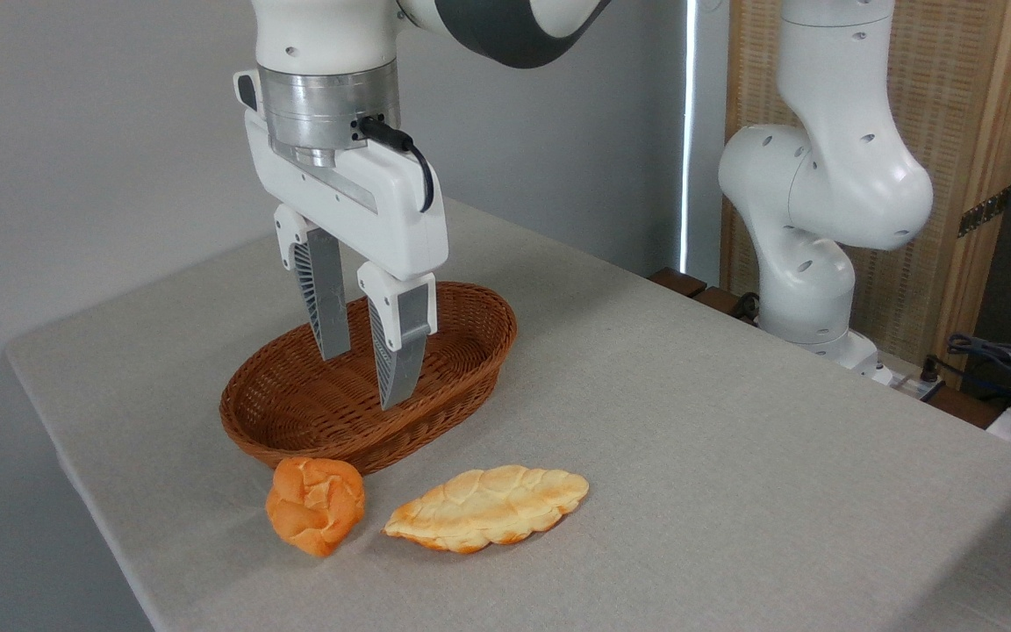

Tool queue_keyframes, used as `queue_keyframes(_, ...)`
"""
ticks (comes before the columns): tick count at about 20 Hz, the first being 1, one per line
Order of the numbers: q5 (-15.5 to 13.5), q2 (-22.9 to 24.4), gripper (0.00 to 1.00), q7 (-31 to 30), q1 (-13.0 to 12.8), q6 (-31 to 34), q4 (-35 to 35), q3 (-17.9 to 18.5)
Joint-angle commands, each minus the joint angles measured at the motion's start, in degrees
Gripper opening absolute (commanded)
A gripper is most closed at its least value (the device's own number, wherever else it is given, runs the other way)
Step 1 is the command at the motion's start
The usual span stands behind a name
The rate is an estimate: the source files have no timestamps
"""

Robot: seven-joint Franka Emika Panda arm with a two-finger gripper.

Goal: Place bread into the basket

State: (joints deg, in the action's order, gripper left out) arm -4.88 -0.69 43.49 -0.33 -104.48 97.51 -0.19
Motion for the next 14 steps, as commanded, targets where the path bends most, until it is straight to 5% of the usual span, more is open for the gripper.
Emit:
queue_keyframes(1,-0.66,1.82,1.0,2.36,1.73,0.41,-0.13,-0.17)
queue_keyframes(14,0.22,1.75,1.0,5.2,1.56,1.3,-0.3,-0.33)
